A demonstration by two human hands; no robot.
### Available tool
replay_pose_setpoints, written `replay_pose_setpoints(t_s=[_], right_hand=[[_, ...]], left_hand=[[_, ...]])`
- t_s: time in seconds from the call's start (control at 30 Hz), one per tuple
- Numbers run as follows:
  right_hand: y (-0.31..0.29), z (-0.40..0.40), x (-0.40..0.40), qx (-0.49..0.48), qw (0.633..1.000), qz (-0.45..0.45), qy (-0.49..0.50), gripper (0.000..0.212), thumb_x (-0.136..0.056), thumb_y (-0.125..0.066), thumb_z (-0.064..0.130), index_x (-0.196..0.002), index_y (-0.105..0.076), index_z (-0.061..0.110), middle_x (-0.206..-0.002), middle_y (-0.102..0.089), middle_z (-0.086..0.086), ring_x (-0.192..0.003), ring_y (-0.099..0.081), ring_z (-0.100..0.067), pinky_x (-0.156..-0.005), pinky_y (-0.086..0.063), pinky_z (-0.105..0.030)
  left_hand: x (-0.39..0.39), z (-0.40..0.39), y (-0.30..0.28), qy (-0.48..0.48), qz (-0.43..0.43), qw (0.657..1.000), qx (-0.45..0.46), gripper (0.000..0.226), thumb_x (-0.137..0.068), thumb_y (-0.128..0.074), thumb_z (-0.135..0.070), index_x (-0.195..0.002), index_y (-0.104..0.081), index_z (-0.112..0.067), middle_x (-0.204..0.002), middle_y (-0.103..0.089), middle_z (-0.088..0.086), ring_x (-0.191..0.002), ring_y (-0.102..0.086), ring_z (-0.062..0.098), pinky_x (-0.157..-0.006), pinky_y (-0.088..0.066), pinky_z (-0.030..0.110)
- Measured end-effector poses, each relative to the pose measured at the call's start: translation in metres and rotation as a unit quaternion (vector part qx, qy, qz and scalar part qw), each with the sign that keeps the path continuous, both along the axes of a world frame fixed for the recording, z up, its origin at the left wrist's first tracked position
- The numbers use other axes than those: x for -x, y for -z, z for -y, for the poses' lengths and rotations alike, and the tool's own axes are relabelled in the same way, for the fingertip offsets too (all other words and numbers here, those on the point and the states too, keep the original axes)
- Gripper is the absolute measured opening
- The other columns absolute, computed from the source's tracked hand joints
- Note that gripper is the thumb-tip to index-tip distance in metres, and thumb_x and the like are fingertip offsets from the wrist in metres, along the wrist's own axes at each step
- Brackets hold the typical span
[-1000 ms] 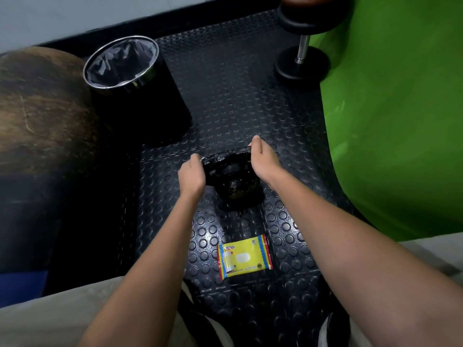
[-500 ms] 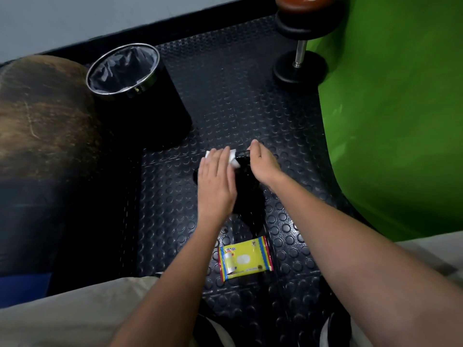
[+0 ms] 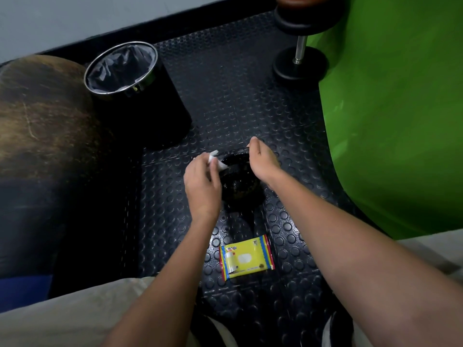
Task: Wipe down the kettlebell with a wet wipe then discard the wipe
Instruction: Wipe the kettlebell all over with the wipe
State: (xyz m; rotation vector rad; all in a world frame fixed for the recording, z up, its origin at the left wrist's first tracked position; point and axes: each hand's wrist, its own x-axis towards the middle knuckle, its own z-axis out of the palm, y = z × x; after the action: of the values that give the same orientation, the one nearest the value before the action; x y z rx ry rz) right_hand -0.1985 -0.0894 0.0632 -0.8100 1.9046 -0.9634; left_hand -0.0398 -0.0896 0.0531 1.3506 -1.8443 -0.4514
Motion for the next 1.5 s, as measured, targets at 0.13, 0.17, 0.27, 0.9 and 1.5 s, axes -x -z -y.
replay_pose_setpoints(t_s=[0.13,0.17,0.27,0.9,1.5], right_hand=[[-0.001,-0.001,0.0,0.004,1.0,-0.002,0.002,0.058,-0.105,-0.017,0.05,-0.14,-0.053,0.02,-0.147,-0.05,-0.007,-0.138,-0.04,-0.03,-0.116,-0.031,-0.05],[-0.002,-0.001,0.0,0.007,1.0,-0.002,0.0,0.058,-0.105,-0.017,0.05,-0.137,-0.055,0.019,-0.144,-0.052,-0.006,-0.137,-0.042,-0.029,-0.115,-0.031,-0.049],[-0.003,-0.003,0.001,0.009,1.0,0.0,-0.002,0.054,-0.106,-0.019,0.047,-0.123,-0.059,0.015,-0.134,-0.057,-0.005,-0.13,-0.046,-0.027,-0.112,-0.034,-0.046],[-0.005,-0.003,-0.001,0.011,1.0,-0.002,0.006,0.056,-0.106,-0.018,0.046,-0.128,-0.058,0.014,-0.136,-0.057,-0.008,-0.13,-0.048,-0.028,-0.113,-0.034,-0.046],[0.0,-0.005,-0.001,0.007,1.0,-0.001,-0.008,0.057,-0.105,-0.017,0.052,-0.135,-0.054,0.021,-0.148,-0.048,-0.004,-0.142,-0.036,-0.03,-0.118,-0.026,-0.051]], left_hand=[[0.018,0.001,0.003,0.057,0.056,0.995,0.066,0.033,-0.105,-0.052,-0.03,-0.121,-0.071,-0.009,-0.125,-0.069,0.004,-0.123,-0.058,0.017,-0.112,-0.04,0.04],[0.02,0.0,0.004,0.055,0.051,0.995,0.061,0.035,-0.105,-0.05,-0.03,-0.124,-0.071,-0.009,-0.128,-0.068,0.005,-0.126,-0.058,0.018,-0.114,-0.039,0.039],[0.015,0.003,0.0,0.041,0.015,0.999,0.031,0.026,-0.105,-0.053,-0.027,-0.11,-0.072,-0.01,-0.118,-0.068,-0.004,-0.116,-0.058,0.01,-0.105,-0.045,0.037],[0.028,0.035,-0.03,-0.006,0.207,0.971,-0.123,0.045,-0.106,-0.025,-0.025,-0.069,-0.047,-0.011,-0.08,-0.066,0.013,-0.078,-0.06,0.035,-0.078,-0.045,0.043],[-0.003,0.016,0.007,-0.008,-0.015,0.997,-0.072,0.037,-0.111,-0.024,-0.026,-0.095,-0.057,-0.024,-0.088,-0.053,-0.007,-0.086,-0.044,0.013,-0.082,-0.036,0.027]])
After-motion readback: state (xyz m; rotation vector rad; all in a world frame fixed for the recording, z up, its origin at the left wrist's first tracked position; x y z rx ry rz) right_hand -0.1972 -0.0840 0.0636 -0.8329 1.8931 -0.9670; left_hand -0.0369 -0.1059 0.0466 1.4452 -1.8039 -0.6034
